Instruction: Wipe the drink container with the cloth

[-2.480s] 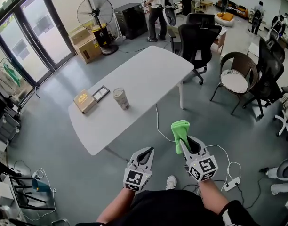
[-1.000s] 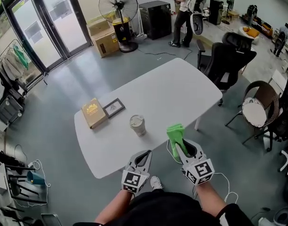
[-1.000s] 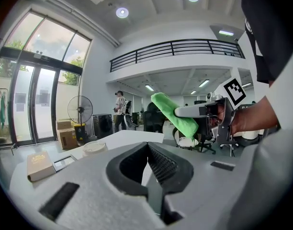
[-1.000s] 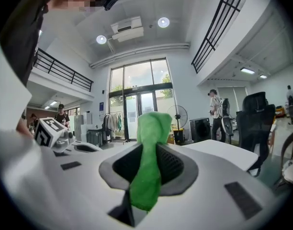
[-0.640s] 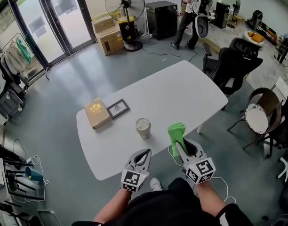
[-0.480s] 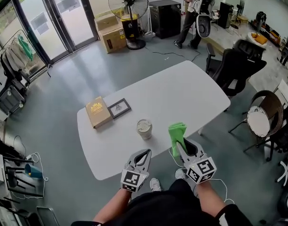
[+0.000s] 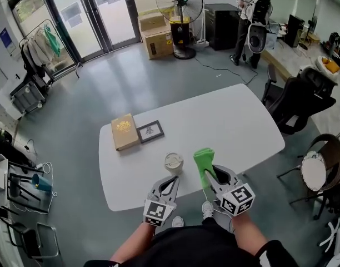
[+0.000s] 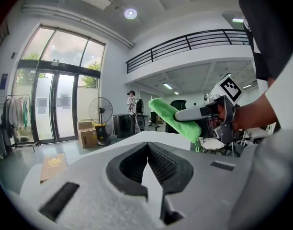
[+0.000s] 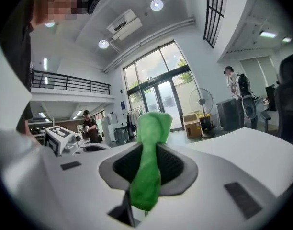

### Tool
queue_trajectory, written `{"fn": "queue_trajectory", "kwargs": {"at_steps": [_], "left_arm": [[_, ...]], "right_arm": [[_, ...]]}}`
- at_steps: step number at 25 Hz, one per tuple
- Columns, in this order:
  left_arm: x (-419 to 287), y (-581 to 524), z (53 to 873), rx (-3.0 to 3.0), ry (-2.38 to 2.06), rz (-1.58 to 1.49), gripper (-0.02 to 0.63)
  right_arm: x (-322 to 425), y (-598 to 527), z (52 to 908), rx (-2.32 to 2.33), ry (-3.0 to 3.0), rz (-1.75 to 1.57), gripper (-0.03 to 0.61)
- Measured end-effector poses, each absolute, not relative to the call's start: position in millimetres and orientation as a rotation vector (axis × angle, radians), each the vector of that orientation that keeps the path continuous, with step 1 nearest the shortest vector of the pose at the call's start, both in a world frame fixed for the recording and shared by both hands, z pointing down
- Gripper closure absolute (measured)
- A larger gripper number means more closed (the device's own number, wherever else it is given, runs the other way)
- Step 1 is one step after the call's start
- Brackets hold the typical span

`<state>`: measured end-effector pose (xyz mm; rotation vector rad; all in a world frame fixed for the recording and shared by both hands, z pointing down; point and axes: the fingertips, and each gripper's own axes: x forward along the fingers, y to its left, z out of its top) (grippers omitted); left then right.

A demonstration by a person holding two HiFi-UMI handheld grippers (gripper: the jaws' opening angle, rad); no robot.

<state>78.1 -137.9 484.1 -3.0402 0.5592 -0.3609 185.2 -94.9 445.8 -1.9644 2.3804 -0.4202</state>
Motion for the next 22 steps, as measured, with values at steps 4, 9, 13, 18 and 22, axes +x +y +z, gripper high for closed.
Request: {"fn": "queue_trajectory", "kwargs": {"at_steps": [4,9,13,18,22], "left_arm": [[89.3,-149.8,487.3,-3.027,0.661,-0.375,0.604],[100.0,-160.4,488.6,-3.010,0.784,-0.387,0.604],[103.6,-165.4,489.5,-2.987,0.884,-0.395,0.604],[105.8,-167.2,496.7,-2.955,1.020,-0.415,0.604],[101.5,-166.5,502.5,-2.932,1.118,-0.424,0.604]], "right_arm": [[199.3,-115.5,449.8,-1.896,2.459,-0.427,0.483],[211.2,-132.4,457.7,-1.795,2.538,-0.478,0.483],[217.5,-145.9,462.0,-1.705,2.591,-0.507,0.483],[225.9,-157.2,471.1,-1.608,2.641,-0.543,0.483],[225.9,-160.9,477.1,-1.543,2.689,-0.559,0.483]]}}
